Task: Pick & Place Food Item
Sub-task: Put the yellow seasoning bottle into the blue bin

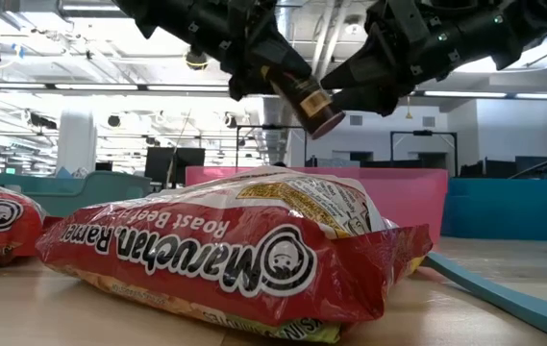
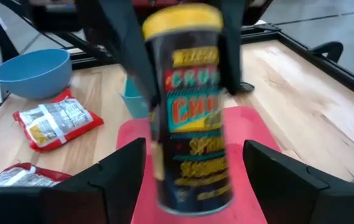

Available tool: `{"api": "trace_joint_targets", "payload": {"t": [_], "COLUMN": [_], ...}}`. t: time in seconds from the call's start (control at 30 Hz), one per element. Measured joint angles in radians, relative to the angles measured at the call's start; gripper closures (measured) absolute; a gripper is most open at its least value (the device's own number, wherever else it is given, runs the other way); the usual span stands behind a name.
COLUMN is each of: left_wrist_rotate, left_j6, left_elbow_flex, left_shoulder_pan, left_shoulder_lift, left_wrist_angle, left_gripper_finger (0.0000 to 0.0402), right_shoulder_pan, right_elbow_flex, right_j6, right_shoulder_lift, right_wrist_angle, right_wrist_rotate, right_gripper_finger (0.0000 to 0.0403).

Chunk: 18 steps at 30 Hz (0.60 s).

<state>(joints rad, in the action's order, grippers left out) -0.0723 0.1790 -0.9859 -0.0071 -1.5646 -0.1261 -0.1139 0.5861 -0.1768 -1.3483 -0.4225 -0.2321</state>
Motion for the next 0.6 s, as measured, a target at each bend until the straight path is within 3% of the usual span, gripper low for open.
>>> {"api": "trace_joint_targets", "payload": {"t": [0.6], "left_wrist_rotate": [0.000], "left_j6": [0.006], "left_elbow_flex": [-0.006], "left_shoulder_pan": [-0.001], "left_shoulder_lift": [-0.016], "left_wrist_angle": [-0.036], "left_gripper_finger": [0.0182], "right_shoulder_pan": [0.006], "right_elbow_flex": [0.000], "right_j6": [-0.038], "right_shoulder_lift": [0.000], "right_wrist_angle": [-0.002], "right_wrist_rotate": [0.034], "right_gripper_finger": [0.0140]}}
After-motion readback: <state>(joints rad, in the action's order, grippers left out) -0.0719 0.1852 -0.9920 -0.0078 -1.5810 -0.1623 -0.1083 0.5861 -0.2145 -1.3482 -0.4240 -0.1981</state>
